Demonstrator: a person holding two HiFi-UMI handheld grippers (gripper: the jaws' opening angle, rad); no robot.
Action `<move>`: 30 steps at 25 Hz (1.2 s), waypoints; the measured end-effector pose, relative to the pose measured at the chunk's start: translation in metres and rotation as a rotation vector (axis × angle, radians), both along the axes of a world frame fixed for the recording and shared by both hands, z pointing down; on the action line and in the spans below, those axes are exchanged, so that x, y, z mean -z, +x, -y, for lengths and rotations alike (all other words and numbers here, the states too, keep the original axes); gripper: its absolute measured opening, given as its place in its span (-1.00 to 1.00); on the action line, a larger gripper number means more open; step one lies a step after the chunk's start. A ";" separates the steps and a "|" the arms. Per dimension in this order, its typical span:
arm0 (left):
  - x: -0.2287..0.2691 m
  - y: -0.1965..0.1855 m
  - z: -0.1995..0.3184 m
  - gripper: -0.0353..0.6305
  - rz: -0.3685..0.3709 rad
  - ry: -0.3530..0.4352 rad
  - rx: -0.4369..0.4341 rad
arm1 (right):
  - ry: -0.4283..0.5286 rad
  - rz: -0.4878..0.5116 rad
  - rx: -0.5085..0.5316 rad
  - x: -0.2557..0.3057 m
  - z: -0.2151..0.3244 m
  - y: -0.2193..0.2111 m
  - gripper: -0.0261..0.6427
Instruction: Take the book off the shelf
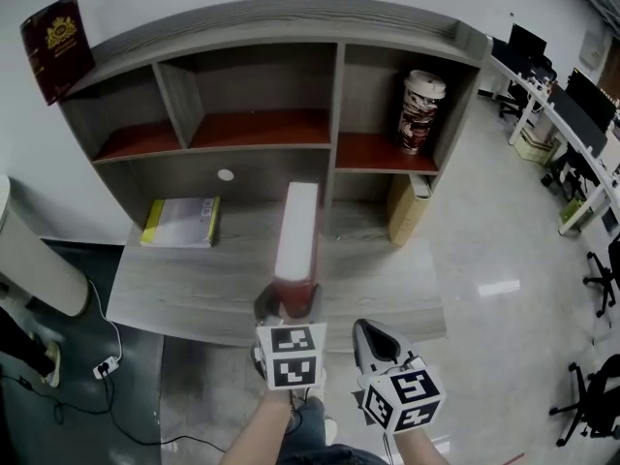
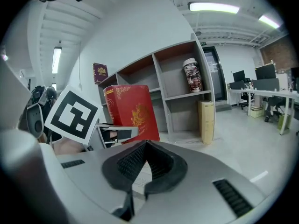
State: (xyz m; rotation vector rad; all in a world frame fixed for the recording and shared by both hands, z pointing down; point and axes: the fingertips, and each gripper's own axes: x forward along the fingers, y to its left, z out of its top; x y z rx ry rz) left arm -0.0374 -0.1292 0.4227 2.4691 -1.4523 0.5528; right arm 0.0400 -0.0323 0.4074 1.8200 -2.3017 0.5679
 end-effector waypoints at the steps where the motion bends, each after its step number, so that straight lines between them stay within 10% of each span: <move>1: 0.002 -0.001 -0.005 -0.15 0.001 0.003 -0.001 | 0.004 0.001 0.001 0.002 -0.004 -0.001 -0.90; 30: 0.043 -0.056 -0.121 -0.16 -0.026 0.057 0.044 | 0.104 -0.028 0.076 0.033 -0.091 -0.038 -0.90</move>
